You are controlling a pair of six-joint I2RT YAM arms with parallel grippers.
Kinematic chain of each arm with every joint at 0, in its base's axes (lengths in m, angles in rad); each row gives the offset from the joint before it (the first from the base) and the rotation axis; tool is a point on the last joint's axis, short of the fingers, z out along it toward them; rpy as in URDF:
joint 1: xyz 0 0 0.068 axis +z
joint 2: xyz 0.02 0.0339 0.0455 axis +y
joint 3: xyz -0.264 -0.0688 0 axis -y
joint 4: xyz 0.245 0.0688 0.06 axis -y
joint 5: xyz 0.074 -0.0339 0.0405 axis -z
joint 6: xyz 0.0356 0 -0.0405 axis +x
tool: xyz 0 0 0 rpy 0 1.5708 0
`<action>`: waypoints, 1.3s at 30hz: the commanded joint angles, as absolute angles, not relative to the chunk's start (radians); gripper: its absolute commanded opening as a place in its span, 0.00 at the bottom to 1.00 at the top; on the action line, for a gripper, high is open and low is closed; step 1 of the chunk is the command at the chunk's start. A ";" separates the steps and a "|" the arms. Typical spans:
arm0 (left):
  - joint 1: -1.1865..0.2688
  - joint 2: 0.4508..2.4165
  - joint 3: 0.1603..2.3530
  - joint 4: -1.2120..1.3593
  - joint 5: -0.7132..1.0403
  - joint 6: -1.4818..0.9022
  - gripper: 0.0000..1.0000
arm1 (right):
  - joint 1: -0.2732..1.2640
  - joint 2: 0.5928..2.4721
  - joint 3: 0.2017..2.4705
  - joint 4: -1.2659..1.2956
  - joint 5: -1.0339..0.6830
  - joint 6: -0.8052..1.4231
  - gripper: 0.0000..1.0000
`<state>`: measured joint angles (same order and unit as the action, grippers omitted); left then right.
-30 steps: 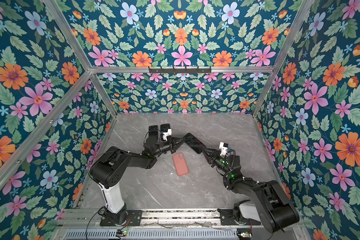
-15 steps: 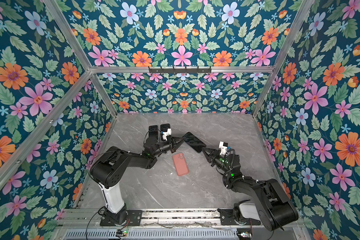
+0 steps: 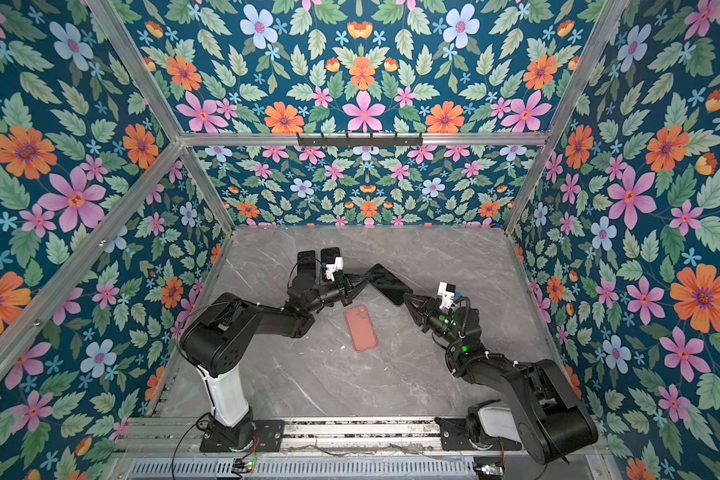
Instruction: Put the phone into the phone case
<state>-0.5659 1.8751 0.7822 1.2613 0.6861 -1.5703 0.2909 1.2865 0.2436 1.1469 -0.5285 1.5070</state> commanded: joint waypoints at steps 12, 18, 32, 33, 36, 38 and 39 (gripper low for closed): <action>-0.570 1.873 0.785 1.311 0.703 -1.569 0.08 | 0.293 1.278 0.244 1.171 -0.538 1.520 0.10; -0.571 1.873 0.777 1.311 0.701 -1.565 0.09 | 0.293 1.267 0.247 1.153 -0.538 1.520 0.04; -0.565 1.744 0.698 0.858 0.677 -1.231 0.62 | 0.293 1.143 0.271 0.893 -0.542 1.450 0.00; -0.565 1.730 0.703 0.781 0.671 -1.184 0.63 | 0.292 1.130 0.272 0.872 -0.542 1.443 0.00; -0.564 1.688 0.747 0.467 0.602 -1.010 0.62 | 0.293 1.087 0.276 0.806 -0.536 1.411 0.00; -0.566 1.663 0.806 0.235 0.528 -0.895 0.62 | 0.293 1.055 0.287 0.729 -0.537 1.381 0.00; -0.567 1.655 0.835 0.154 0.495 -0.852 0.62 | 0.293 1.042 0.294 0.691 -0.536 1.365 0.00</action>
